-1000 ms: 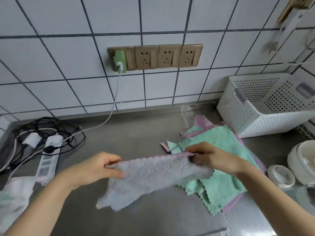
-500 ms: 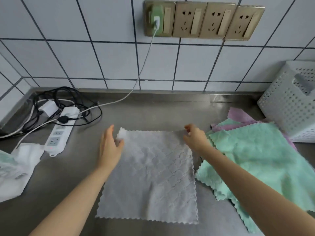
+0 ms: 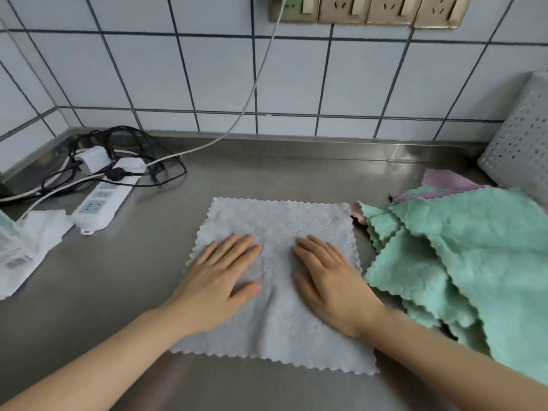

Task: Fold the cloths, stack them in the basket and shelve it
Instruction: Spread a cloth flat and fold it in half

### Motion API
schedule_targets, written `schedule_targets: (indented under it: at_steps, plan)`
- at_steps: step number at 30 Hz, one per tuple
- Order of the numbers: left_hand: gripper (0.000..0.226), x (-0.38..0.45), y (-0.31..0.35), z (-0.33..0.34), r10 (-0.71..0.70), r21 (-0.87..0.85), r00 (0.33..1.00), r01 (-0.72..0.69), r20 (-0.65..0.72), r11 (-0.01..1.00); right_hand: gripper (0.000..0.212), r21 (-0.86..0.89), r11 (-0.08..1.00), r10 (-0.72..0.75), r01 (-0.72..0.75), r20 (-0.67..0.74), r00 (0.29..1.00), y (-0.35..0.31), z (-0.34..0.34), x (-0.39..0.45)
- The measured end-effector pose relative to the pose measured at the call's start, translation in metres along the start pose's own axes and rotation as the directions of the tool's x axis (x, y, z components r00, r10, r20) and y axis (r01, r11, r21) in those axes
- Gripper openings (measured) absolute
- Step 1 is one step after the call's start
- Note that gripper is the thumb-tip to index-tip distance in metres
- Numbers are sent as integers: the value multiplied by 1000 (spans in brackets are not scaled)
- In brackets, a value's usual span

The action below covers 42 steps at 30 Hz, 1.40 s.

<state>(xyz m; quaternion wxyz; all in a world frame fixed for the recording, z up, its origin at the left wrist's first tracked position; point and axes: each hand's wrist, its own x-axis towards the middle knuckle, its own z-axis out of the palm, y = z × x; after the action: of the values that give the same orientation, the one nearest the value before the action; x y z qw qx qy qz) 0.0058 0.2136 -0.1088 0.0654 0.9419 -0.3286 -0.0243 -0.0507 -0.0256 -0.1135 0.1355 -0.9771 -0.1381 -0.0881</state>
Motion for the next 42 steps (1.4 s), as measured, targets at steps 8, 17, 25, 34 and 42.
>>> schedule_targets:
  at_steps: [8, 17, 25, 34, 42]
  plan:
    - [83, -62, 10, -7, 134, -28, 987, -132, 84, 991, 47, -22, 989, -146, 145, -56, 988, -10, -13, -46]
    - [39, -73, 52, -15, 201, 261, 943, -131, -264, 956, 90, -275, 959, 91, -67, 75, 993, -76, -16, -80]
    - [14, -67, 35, -33, -169, -238, 947, 104, -272, 966, 26, -322, 946, 46, -30, 43, 998, -73, -17, -72]
    - [63, -126, -9, -19, 216, 106, 889, -189, -404, 976, 47, -224, 947, -245, 230, -40, 969, -21, -49, -117]
    - [54, -181, 0, -25, -115, -612, 980, -8, -162, 791, 27, 294, 956, 17, -3, -44, 999, -19, -84, -151]
